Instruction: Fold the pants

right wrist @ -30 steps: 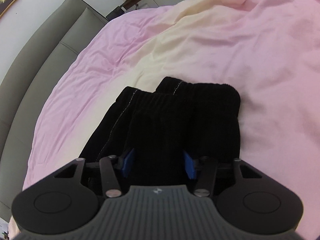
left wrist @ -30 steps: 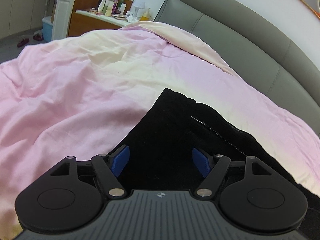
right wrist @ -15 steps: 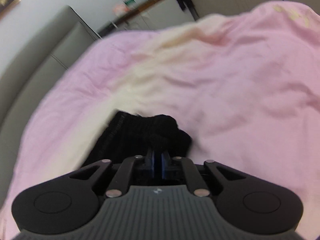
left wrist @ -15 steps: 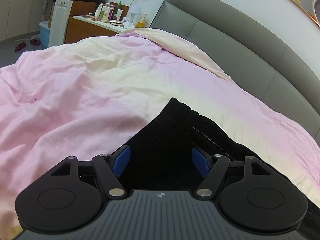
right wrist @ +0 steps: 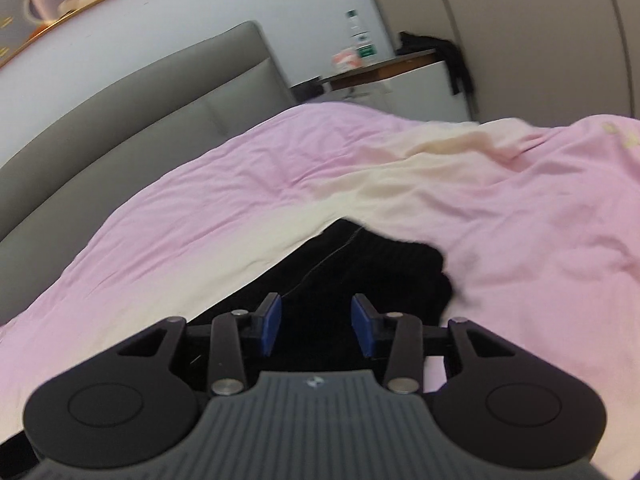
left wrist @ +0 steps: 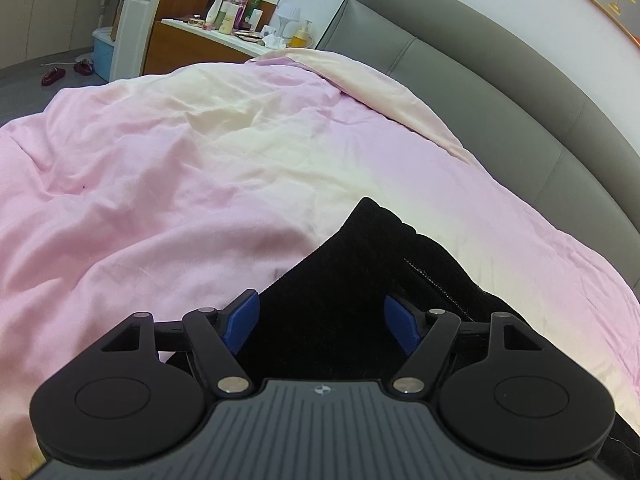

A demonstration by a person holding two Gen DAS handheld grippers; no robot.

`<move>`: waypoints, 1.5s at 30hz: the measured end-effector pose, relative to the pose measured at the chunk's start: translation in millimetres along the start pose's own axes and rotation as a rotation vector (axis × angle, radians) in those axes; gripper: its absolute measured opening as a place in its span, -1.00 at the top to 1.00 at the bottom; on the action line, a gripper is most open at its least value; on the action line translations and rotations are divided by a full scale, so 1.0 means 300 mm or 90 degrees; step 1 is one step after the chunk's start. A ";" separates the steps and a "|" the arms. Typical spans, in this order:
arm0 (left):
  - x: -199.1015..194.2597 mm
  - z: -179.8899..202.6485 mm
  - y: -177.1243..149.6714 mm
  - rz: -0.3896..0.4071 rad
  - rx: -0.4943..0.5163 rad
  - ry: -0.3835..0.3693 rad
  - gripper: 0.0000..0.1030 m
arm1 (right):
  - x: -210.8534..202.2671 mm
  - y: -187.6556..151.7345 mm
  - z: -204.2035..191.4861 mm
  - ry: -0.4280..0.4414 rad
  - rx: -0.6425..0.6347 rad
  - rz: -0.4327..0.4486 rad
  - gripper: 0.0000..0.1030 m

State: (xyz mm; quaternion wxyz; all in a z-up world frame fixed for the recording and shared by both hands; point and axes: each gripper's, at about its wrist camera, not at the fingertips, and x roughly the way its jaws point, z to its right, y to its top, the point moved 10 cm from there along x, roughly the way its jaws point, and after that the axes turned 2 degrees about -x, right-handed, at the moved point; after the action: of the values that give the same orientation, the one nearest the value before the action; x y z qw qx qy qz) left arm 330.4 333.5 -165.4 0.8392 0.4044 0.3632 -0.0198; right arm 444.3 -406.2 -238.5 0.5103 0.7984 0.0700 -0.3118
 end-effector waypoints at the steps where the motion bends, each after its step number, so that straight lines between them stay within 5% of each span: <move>1: -0.001 -0.001 0.000 0.000 -0.001 0.000 -0.62 | 0.003 -0.033 -0.041 0.023 -0.019 -0.016 0.28; 3: -0.003 -0.003 0.000 0.000 -0.002 -0.001 -0.62 | 0.033 -0.124 -0.109 0.053 -0.060 -0.073 0.25; 5: -0.002 -0.003 0.001 0.000 -0.002 -0.002 -0.62 | 0.107 -0.275 -0.136 0.037 -0.112 -0.220 0.16; 7: -0.006 -0.005 0.003 -0.002 -0.007 -0.004 -0.61 | 0.077 -0.280 -0.154 0.009 -0.142 -0.194 0.18; 14: -0.090 -0.079 0.028 -0.009 -0.115 -0.013 -0.63 | -0.113 -0.248 -0.118 0.066 0.017 -0.139 0.17; 19: -0.175 -0.205 -0.082 -0.021 -0.248 0.012 -0.63 | -0.154 -0.256 0.007 0.039 0.090 -0.128 0.16; 22: -0.168 -0.195 -0.152 -0.037 -0.273 -0.033 -0.68 | -0.162 -0.270 0.063 0.042 0.163 -0.129 0.15; 26: -0.044 -0.161 -0.224 -0.121 -0.287 -0.067 -0.67 | -0.136 -0.288 0.090 0.060 0.218 -0.138 0.11; 31: 0.019 -0.171 -0.210 -0.100 -0.314 -0.096 -0.77 | -0.078 -0.331 0.130 0.079 0.297 -0.161 -0.10; 40: 0.099 -0.148 -0.164 -0.076 -0.338 -0.155 -0.72 | 0.087 -0.247 0.163 0.105 0.403 -0.114 -0.33; 45: 0.112 -0.150 -0.180 -0.080 -0.338 -0.160 -0.62 | 0.194 -0.168 0.199 0.028 0.410 -0.063 -0.33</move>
State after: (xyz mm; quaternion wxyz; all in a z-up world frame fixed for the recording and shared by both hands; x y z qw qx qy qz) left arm 310.6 337.2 -240.8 0.9509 0.1420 0.2737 -0.0260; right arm 443.4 -445.9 -327.6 0.2142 0.9209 0.0178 -0.3252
